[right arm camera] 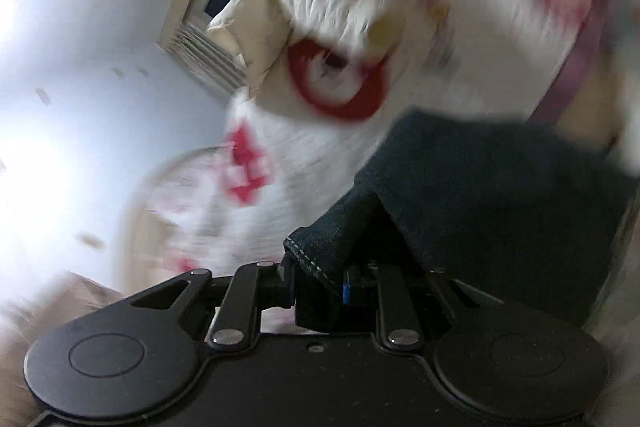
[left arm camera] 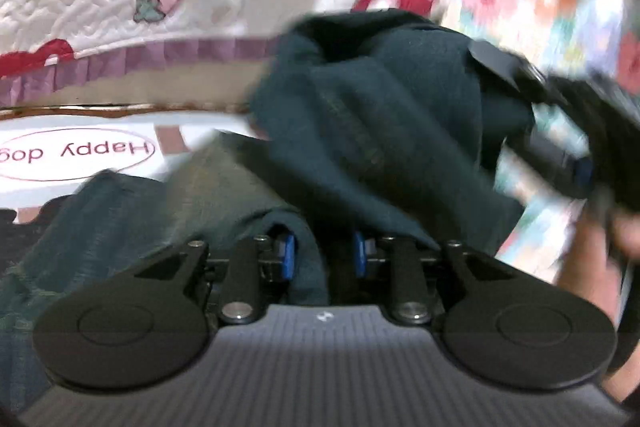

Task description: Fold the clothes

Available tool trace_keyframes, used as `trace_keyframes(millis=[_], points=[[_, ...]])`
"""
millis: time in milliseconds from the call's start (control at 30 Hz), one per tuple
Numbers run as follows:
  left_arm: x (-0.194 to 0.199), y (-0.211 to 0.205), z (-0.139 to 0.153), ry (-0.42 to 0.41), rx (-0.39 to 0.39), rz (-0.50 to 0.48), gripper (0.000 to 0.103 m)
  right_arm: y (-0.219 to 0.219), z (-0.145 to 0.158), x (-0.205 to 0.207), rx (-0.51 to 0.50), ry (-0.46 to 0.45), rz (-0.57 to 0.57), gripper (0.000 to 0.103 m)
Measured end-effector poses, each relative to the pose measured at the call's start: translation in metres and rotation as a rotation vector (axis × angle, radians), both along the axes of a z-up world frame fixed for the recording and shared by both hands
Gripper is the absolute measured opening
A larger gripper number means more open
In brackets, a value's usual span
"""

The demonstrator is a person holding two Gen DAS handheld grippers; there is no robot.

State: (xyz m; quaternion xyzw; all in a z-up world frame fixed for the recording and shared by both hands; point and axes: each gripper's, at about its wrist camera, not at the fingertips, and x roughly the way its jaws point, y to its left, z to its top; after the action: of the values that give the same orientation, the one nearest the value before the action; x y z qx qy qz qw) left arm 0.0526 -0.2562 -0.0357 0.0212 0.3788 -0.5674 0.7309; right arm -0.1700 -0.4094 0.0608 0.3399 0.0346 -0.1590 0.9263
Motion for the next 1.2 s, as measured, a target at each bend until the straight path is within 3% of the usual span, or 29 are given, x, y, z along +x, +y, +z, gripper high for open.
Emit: trace_keyframes(millis=[33,67,100,133,167,233,300,367,433,567,700,800,933,1100,1200], points=[[-0.004,-0.001,-0.004,-0.051,0.049,0.01,0.037,-0.01,0.001,-0.004,-0.074,0.123,-0.155,0.028],[-0.002,0.01,-0.007,-0.107,0.079,0.036,0.052,-0.021,-0.002,0.002,-0.182,0.336,-0.338,0.038],[-0.001,0.021,-0.01,-0.162,0.108,0.061,0.064,-0.033,-0.011,0.012,-0.256,0.552,-0.471,0.039],[0.001,0.032,-0.013,-0.218,0.138,0.087,0.069,-0.047,-0.025,0.019,-0.246,0.716,-0.558,0.039],[0.005,0.044,-0.017,-0.259,0.17,0.119,0.072,-0.059,-0.039,0.019,-0.229,0.787,-0.562,0.038],[0.033,0.074,-0.029,-0.247,0.248,0.222,0.072,-0.062,-0.056,0.007,-0.16,0.722,-0.515,0.039],[0.063,0.107,-0.045,-0.131,0.299,0.348,0.072,-0.06,-0.069,-0.004,-0.099,0.67,-0.486,0.042],[0.086,0.134,-0.058,-0.006,0.302,0.444,0.072,-0.052,-0.077,0.002,-0.099,0.689,-0.457,0.042],[0.098,0.151,-0.065,0.056,0.308,0.504,0.072,-0.046,-0.085,0.015,-0.073,0.671,-0.357,0.042],[0.107,0.165,-0.08,0.037,0.366,0.561,0.078,-0.04,-0.1,0.041,0.018,0.628,-0.202,0.047],[0.112,0.172,-0.098,0.048,0.394,0.592,0.079,-0.024,-0.105,0.057,-0.041,0.685,-0.131,0.056],[0.114,0.167,-0.106,0.04,0.41,0.58,0.079,-0.016,-0.108,0.064,-0.151,0.767,-0.113,0.057],[0.119,0.145,-0.09,0.055,0.358,0.487,0.079,-0.033,-0.108,0.065,-0.179,0.796,-0.119,0.06],[0.15,0.075,-0.078,0.07,0.324,0.326,0.083,-0.091,-0.1,0.066,-0.082,0.732,-0.098,0.06],[0.174,0.02,-0.087,0.027,0.368,0.259,0.084,-0.139,-0.095,0.061,0.008,0.696,-0.16,0.06]])
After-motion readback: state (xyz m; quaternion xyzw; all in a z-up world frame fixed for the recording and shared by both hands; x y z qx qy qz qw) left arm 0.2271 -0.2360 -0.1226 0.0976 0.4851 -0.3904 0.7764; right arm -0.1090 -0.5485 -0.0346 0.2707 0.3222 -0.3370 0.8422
